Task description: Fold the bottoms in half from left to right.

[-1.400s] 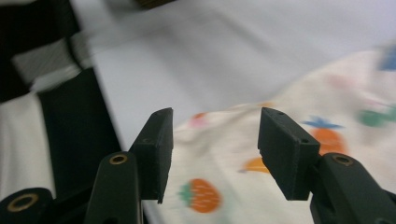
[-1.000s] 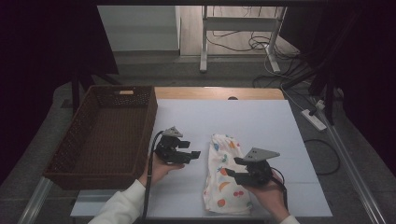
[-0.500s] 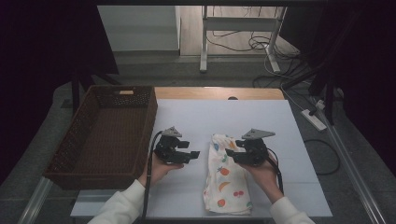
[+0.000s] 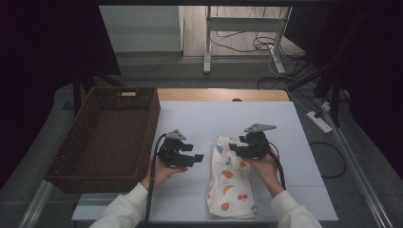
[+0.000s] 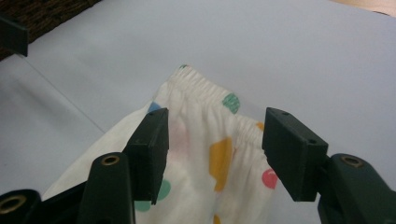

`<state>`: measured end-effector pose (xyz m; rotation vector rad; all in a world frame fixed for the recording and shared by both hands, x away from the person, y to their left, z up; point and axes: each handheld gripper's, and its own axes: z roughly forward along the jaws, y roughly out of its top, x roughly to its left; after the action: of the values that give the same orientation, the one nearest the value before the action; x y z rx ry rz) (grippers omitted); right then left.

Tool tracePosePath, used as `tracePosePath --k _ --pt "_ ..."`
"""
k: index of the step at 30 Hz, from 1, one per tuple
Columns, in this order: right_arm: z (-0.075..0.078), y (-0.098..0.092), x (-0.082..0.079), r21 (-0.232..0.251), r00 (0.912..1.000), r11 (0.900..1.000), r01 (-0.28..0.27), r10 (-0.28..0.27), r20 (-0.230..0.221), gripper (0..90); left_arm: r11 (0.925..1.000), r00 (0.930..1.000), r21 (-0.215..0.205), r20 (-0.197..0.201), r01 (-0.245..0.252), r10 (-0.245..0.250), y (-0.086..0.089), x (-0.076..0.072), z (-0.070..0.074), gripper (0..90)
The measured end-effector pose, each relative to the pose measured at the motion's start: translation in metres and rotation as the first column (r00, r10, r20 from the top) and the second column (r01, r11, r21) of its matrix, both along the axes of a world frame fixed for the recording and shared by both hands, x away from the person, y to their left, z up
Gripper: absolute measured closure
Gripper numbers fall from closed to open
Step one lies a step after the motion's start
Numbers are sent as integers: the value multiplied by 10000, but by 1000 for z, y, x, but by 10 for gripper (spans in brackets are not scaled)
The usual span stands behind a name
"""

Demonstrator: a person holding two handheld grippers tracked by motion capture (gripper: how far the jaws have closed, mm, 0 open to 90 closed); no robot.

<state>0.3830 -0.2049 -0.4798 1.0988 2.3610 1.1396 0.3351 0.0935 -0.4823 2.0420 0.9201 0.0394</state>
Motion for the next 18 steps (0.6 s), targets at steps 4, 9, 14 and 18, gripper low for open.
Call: tracePosePath --k 4,9,14,18 --pt "-1 5 9 -11 10000 10000 19 -19 -65 418 10000 10000 -6 1 8 -8 0 0 0 323" --pt "-5 12 21 -58 9998 9999 107 -108 -190 430 10000 10000 -9 3 18 -18 0 -1 0 323" --pt "-10 15 32 -126 9988 9997 230 -235 -420 466 10000 10000 1 -7 10 -10 0 -1 0 323" --pt "-21 18 38 -284 9961 9995 98 -123 -878 521 10000 10000 -5 -12 3 -3 0 -1 -1 323"
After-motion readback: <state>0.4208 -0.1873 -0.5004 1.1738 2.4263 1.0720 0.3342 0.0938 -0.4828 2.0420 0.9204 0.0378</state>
